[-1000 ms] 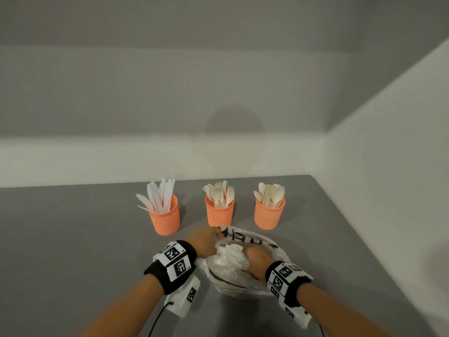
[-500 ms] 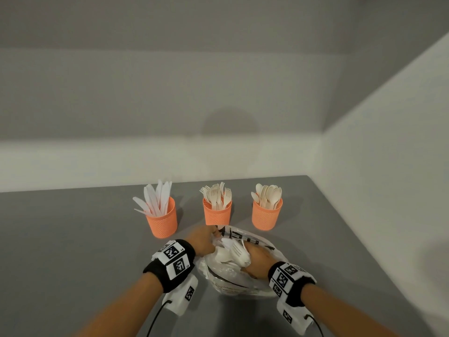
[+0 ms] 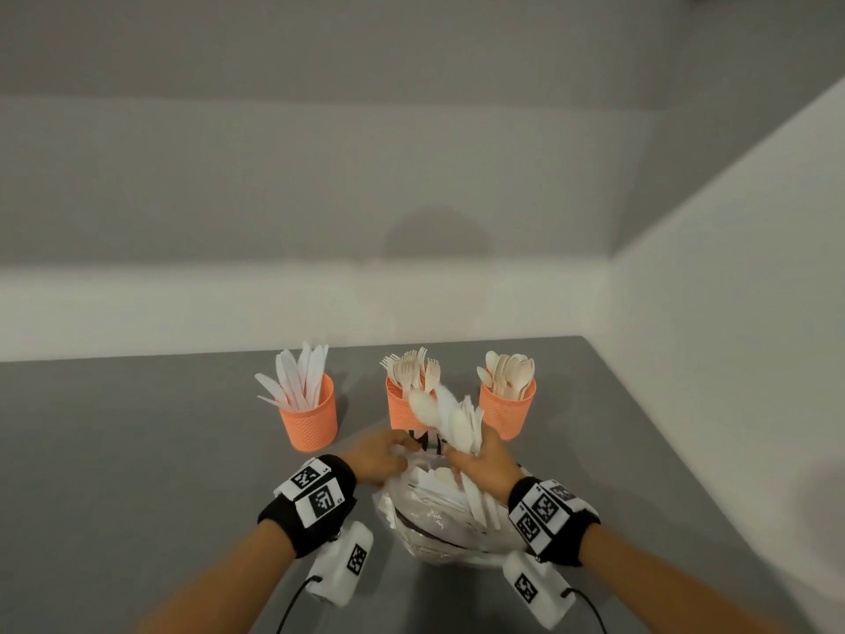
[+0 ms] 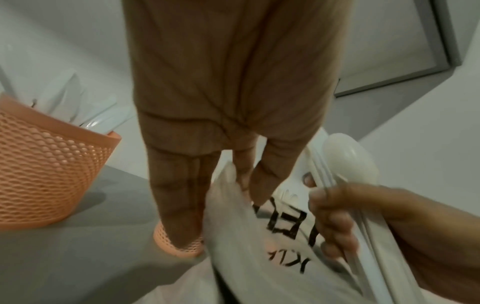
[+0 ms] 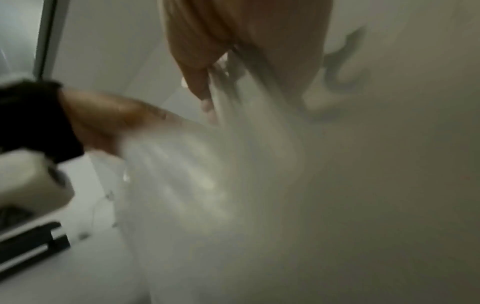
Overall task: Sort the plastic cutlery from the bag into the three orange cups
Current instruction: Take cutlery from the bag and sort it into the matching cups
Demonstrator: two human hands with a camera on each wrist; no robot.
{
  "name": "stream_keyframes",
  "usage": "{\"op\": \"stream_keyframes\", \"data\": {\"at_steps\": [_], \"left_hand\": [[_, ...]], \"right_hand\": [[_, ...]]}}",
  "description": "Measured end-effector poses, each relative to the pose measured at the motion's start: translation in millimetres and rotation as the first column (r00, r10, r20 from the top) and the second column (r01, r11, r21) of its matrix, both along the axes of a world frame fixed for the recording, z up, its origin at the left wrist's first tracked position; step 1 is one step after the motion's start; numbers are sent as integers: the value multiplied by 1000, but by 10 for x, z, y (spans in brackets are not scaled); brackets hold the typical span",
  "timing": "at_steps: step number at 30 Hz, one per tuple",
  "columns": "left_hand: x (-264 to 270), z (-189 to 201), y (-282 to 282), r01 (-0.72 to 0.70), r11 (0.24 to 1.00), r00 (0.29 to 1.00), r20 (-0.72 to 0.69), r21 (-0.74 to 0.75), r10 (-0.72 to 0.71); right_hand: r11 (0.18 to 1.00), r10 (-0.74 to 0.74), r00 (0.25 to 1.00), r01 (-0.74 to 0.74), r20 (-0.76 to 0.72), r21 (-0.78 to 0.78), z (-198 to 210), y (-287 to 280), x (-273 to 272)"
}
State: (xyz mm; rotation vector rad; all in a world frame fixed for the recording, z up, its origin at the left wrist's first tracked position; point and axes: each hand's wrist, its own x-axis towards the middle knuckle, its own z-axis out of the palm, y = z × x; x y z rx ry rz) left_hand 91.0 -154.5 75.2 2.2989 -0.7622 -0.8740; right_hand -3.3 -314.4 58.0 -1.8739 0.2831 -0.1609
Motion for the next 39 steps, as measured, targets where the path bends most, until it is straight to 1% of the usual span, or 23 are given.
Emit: {"op": "stream_keyframes", "data": {"at_steps": [1,2,3,4,6,8,10,11,13,14,16,17,19,21,22,24,26,29,31,33,36,38,39], "left_hand": [[7,15,-2,-26,999,998,54,-41,28],[2,44,-6,-79,988,990,105,-136,93],[-11,78,-14,-162,951,975,107,-265,196],[-41,127,-25,-262,883,953,40,-389,301],[-71,192,-37,-450,712,890,-208,-539,405],[-104,240,-44,-622,572,780,-484,-534,397],[-137,253,-25,-755,502,619,-709,-421,337],[-156,251,-18,-795,493,535,-792,-354,294],[-215,285,-48,-838,480,381,-908,-260,175],[-241,312,-60,-857,454,320,-942,-243,99],[-281,392,-87,-885,397,254,-967,-243,-25],[-290,415,-99,-887,386,254,-966,-253,-49],[-314,446,-114,-876,392,289,-957,-282,-42],[-317,425,-101,-846,436,331,-944,-306,-20],[-314,410,-89,-814,482,367,-930,-323,-4],[-282,380,-62,-730,584,471,-880,-355,54],[-247,386,-62,-660,630,603,-789,-410,118],[-201,433,-87,-564,612,779,-604,-554,171],[-167,451,-125,-522,586,833,-519,-620,192],[-129,445,-177,-543,540,833,-494,-643,249],[-84,381,-238,-675,410,738,-584,-614,339],[-47,340,-262,-713,373,701,-614,-594,361],[-33,333,-262,-712,370,702,-604,-597,377]], "right_hand": [[997,-51,998,49,32,55,67,-10,47],[990,-105,993,99,55,105,142,-26,100],[978,-155,985,142,75,155,204,-47,161],[964,-196,977,176,88,198,278,-62,226],[933,-269,955,226,126,280,426,-71,346],[894,-337,927,260,165,364,562,-31,446],[869,-379,903,272,203,413,673,89,498],[865,-383,897,264,221,427,718,167,514],[862,-369,897,233,243,451,776,298,527],[860,-355,903,215,241,463,778,363,527],[856,-335,915,195,226,478,757,490,509],[853,-333,917,194,219,484,730,544,501],[840,-341,918,201,203,504,642,594,511],[832,-339,920,196,195,519,592,612,517],[829,-339,920,192,198,525,566,606,530],[824,-348,912,186,219,535,553,599,547],[850,-339,906,179,254,496,533,586,577],[920,-288,920,190,264,344,437,596,627],[958,-243,925,181,291,223,368,649,636],[982,-185,928,161,325,98,363,726,612],[993,-84,969,102,233,-66,342,780,611],[967,-69,983,108,172,-230,293,742,619],[960,-51,987,90,151,-266,289,719,611]]}}
